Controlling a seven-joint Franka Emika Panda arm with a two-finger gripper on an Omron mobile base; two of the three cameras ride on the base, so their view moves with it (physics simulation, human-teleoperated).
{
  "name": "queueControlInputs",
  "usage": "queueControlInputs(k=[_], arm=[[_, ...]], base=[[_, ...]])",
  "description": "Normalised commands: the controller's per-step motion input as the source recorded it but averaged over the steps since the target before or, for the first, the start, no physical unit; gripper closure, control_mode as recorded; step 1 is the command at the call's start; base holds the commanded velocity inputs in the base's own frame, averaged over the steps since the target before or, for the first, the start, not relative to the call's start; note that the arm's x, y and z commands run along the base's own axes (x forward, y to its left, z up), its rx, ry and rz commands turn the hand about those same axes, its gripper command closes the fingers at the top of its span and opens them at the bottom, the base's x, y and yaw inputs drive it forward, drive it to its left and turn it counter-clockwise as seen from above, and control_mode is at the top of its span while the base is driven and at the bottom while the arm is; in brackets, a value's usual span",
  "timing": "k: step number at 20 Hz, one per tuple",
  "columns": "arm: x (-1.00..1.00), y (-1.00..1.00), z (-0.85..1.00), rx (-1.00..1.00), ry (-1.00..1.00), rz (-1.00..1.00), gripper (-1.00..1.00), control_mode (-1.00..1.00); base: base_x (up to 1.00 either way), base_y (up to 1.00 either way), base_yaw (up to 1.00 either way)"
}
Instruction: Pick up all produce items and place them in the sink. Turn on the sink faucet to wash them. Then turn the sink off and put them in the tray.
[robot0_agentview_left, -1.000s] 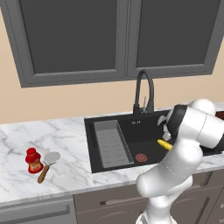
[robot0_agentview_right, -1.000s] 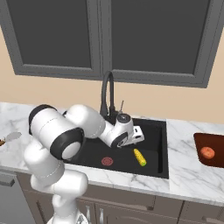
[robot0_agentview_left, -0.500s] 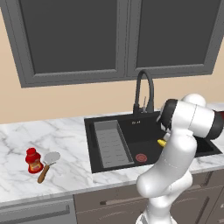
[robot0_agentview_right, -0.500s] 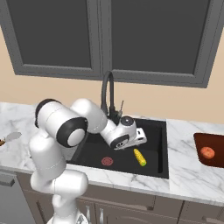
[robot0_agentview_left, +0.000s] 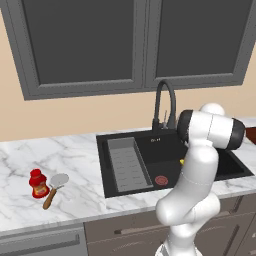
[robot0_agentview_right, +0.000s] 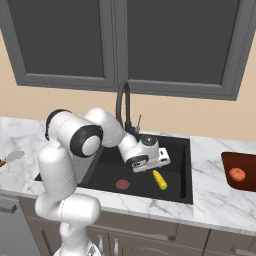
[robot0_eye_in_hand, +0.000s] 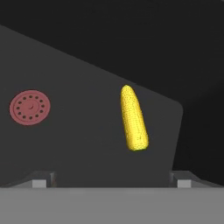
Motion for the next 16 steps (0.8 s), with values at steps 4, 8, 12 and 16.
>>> queueControlInputs(k=[4, 8, 12, 16], arm=[[0.07, 0.0, -0.06, 0.0, 0.0, 0.0, -1.0, -1.0], [0.06, 0.0, -0.01, 0.0, 0.0, 0.0, -1.0, -1.0], [0.04, 0.0, -0.03, 0.0, 0.0, 0.0, -1.0, -1.0], [0.04, 0.0, -0.03, 0.0, 0.01, 0.0, -1.0, -1.0]], base=[[0.0, 0.0, 0.0], [0.0, 0.0, 0.0], [0.0, 0.0, 0.0], [0.0, 0.0, 0.0]])
